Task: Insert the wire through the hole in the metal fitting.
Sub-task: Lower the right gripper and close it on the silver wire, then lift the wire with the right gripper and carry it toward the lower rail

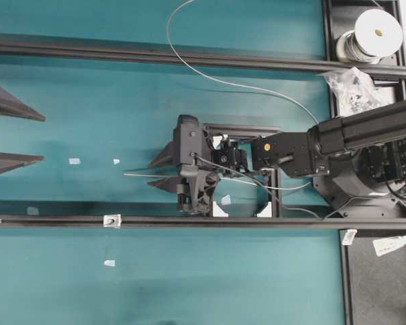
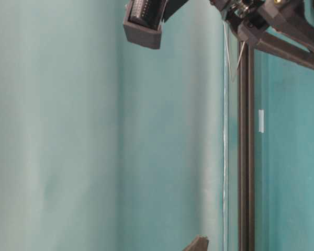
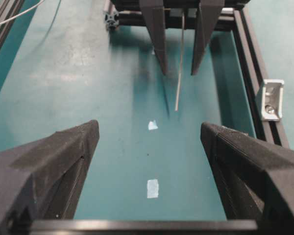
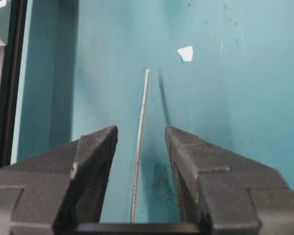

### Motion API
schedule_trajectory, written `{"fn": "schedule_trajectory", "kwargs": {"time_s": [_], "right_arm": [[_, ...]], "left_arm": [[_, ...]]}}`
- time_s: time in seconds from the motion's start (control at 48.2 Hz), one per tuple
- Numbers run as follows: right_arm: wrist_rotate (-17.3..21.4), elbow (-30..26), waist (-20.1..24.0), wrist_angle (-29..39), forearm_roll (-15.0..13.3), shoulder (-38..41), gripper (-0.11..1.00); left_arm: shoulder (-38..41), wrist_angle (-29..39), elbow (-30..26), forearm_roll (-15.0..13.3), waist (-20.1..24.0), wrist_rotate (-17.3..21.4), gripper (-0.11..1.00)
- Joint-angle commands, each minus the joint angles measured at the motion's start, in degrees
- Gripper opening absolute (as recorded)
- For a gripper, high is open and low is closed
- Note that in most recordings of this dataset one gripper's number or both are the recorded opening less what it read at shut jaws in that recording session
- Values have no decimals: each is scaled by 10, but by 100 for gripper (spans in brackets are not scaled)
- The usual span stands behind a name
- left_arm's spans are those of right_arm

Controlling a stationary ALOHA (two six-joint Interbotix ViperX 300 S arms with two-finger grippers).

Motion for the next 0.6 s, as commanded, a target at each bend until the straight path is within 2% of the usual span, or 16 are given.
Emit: {"fn": "schedule_trajectory", "kwargs": {"time_s": [0.0, 0.29, 0.477, 0.581], "right_arm": [[4, -7, 1, -7, 1, -6, 49], [7, -2, 1, -19, 1, -6, 47], [9, 0, 2, -15, 1, -6, 26], [9, 2, 1, -9, 1, -6, 21]], "left_arm": [[-3, -3, -8, 0, 0, 0, 82], [-3, -2, -9, 0, 0, -1, 82], [-3, -1, -8, 0, 0, -1, 82], [-3, -1, -8, 0, 0, -1, 82]]}}
